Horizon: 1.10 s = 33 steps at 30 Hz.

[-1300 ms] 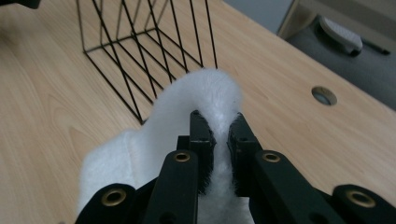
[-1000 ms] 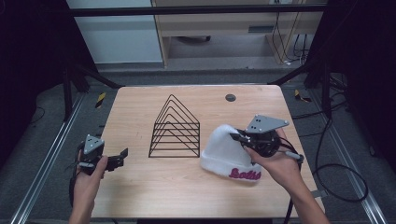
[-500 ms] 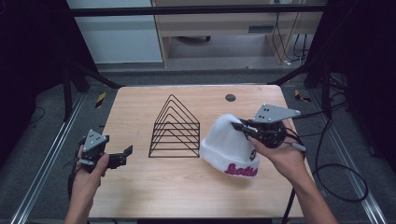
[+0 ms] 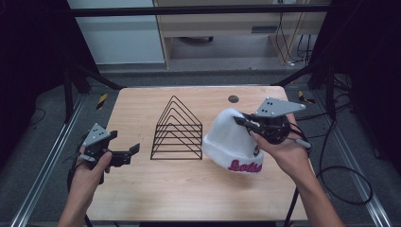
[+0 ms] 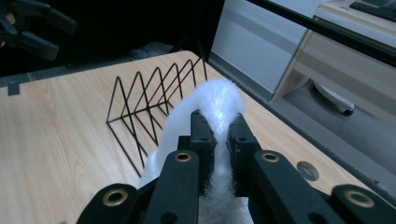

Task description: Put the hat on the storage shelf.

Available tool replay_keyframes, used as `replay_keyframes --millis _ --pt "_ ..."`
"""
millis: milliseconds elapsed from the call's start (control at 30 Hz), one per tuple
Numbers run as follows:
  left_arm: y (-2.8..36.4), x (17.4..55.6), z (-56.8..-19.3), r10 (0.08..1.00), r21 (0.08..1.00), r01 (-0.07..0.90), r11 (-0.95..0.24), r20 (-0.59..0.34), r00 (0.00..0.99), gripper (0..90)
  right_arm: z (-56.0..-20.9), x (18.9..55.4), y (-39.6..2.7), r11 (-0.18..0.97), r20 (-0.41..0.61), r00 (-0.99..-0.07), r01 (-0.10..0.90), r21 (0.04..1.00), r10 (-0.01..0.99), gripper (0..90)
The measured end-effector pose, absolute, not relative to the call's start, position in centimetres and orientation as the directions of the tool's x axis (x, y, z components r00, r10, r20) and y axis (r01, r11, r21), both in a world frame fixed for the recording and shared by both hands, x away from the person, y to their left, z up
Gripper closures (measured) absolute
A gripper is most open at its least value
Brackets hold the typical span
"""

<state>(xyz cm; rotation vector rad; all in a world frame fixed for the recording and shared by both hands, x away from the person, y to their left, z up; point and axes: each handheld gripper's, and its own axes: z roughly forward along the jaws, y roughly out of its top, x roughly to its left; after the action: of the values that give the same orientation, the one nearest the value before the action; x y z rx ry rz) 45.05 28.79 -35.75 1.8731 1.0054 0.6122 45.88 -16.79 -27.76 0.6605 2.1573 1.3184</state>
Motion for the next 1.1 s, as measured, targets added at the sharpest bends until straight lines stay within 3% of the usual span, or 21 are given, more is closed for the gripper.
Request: replay_keyframes --millis 167,433,1100 --pt "28.3 45.8 -34.4 0.815 0.88 0.385 -0.278 0.004 0.579 2.8 -26.6 46.4 -16.6 0.391 -0.186 -0.74 0.113 0.913 0.646 84.2" --pt "26.6 46.7 -31.4 0.784 0.872 0.33 -0.363 0.094 0.613 2.5 -23.6 46.7 -16.2 0.374 -0.229 -0.728 0.041 0.926 0.646 84.1" --pt "24.8 48.1 -29.5 0.739 0.874 0.305 -0.378 0.086 0.668 5.0 -18.9 47.6 -13.4 0.352 -0.267 -0.722 -0.034 0.936 0.639 84.1"
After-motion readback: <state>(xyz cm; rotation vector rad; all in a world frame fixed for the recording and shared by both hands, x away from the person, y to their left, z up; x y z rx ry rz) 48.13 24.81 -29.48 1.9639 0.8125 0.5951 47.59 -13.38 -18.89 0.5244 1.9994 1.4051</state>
